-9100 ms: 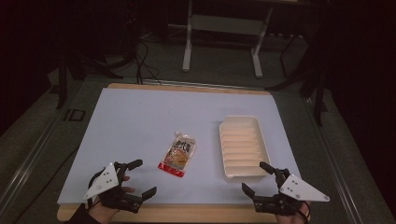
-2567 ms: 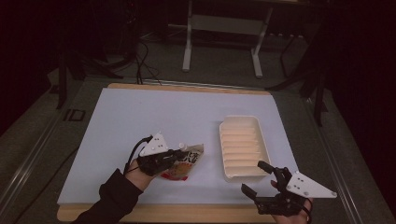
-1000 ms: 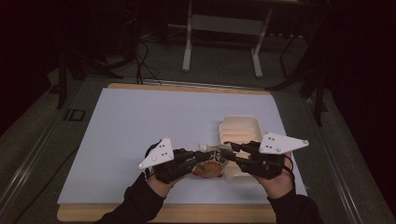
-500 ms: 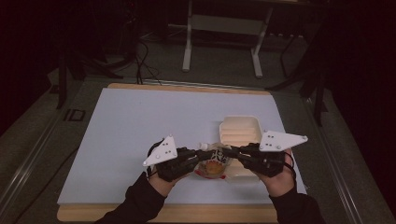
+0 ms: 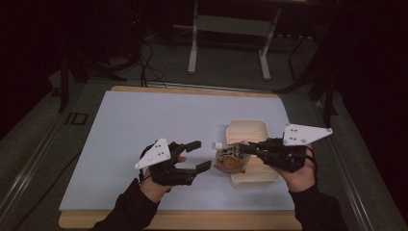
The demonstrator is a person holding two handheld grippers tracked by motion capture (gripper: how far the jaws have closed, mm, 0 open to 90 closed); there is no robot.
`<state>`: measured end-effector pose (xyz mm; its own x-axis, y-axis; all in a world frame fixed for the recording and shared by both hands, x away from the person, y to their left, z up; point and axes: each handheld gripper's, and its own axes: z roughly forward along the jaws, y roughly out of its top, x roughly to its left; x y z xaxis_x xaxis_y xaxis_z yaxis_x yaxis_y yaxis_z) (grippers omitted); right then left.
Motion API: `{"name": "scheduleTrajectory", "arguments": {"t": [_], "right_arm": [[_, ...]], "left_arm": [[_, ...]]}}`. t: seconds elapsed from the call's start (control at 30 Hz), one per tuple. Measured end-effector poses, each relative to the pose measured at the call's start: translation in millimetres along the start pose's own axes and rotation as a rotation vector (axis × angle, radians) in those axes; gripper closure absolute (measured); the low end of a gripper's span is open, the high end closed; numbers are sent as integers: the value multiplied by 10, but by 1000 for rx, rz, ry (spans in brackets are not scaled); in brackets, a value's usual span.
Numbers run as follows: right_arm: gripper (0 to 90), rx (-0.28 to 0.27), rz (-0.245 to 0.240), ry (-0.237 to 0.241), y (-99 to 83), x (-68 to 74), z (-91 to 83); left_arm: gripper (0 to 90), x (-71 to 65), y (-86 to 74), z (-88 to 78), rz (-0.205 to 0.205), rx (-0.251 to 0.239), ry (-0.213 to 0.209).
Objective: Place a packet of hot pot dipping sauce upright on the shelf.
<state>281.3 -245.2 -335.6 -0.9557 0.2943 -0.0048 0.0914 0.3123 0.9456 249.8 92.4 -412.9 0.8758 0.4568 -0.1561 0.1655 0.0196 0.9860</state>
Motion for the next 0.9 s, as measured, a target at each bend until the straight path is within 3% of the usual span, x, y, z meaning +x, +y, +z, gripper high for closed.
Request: {"name": "scheduleTrajectory", "arguments": {"t": [0.07, 0.17, 0.37, 0.53, 0.7, 0.8, 0.9], "right_arm": [[887, -15, -10, 31, -9, -78, -53], [886, -23, -23, 31, -30, -177, -130], [886, 2, -59, 44, -146, -301, -226], [886, 15, -23, 55, -321, -392, -258], [886, 43, -6, 66, -474, -410, -239], [885, 87, 19, 86, -632, -426, -183], [885, 89, 41, 97, -738, -439, -156]], "left_arm": [[123, 29, -15, -54, -16, 14, 36], [34, 72, -46, -134, -16, 54, 103], [27, 165, -150, -321, -43, 68, 147], [27, 204, -222, -428, -35, 95, 182], [27, 212, -275, -480, -35, 91, 189], [27, 244, -393, -521, -49, 111, 200], [27, 261, -425, -534, -52, 116, 208]]}}
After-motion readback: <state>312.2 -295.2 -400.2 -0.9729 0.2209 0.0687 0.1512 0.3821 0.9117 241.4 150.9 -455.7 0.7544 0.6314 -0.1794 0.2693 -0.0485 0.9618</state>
